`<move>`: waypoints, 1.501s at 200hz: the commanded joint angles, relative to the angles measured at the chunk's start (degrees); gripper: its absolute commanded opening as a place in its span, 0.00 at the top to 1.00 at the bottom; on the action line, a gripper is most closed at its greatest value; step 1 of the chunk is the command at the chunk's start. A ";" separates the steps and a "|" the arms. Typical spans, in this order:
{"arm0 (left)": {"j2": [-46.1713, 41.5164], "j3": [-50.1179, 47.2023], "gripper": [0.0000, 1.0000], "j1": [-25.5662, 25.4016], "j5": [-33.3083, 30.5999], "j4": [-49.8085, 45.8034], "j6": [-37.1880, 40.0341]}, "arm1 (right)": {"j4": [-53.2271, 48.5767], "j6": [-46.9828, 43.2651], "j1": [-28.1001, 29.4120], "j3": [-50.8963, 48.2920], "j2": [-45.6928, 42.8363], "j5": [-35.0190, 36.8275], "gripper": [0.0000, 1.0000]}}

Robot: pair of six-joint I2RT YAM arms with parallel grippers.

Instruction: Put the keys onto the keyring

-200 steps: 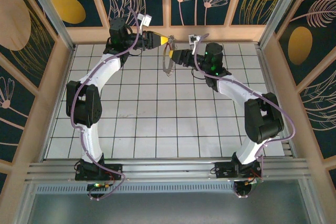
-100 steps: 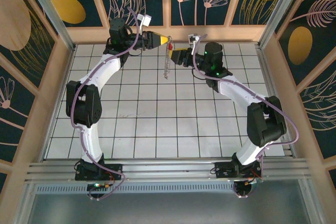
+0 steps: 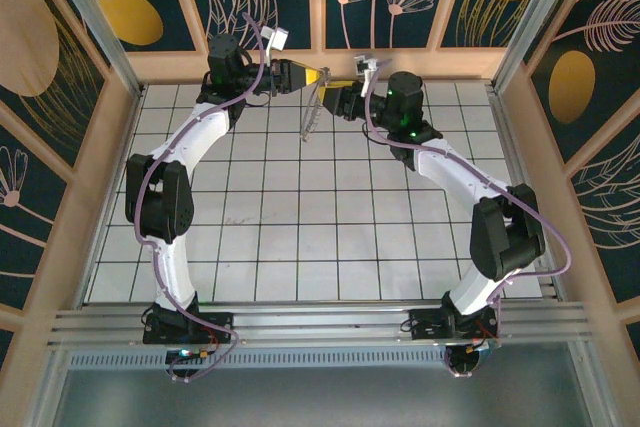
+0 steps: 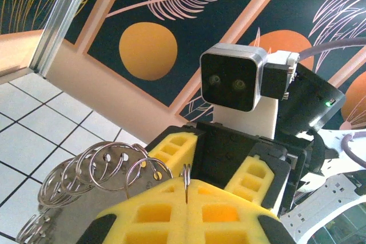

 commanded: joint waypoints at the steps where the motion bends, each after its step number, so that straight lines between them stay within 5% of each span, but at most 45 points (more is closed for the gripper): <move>1: -3.11 -0.19 1.00 -0.02 0.18 3.81 -0.61 | -1.04 -1.08 0.48 2.95 0.58 -0.27 0.69; 90: -3.58 -1.29 1.00 -0.02 -0.63 5.77 -1.99 | -3.38 -2.67 1.31 3.41 0.30 -2.11 1.00; 201: -3.18 -2.14 1.00 -0.03 -1.99 11.31 -6.55 | -4.39 -2.73 3.48 1.97 1.07 -5.45 1.00; 252: -3.62 -4.34 1.00 -0.01 -4.07 14.65 -9.76 | 1.82 4.93 1.70 1.93 2.80 -9.43 1.00; 273: -3.54 -5.50 1.00 -0.02 -6.25 17.38 -12.55 | 7.71 11.85 -1.04 -1.82 1.08 -11.61 0.74; 300: -2.86 -6.55 1.00 -0.04 -7.54 21.42 -16.32 | 13.95 18.65 -4.58 -8.70 -4.23 -12.05 0.67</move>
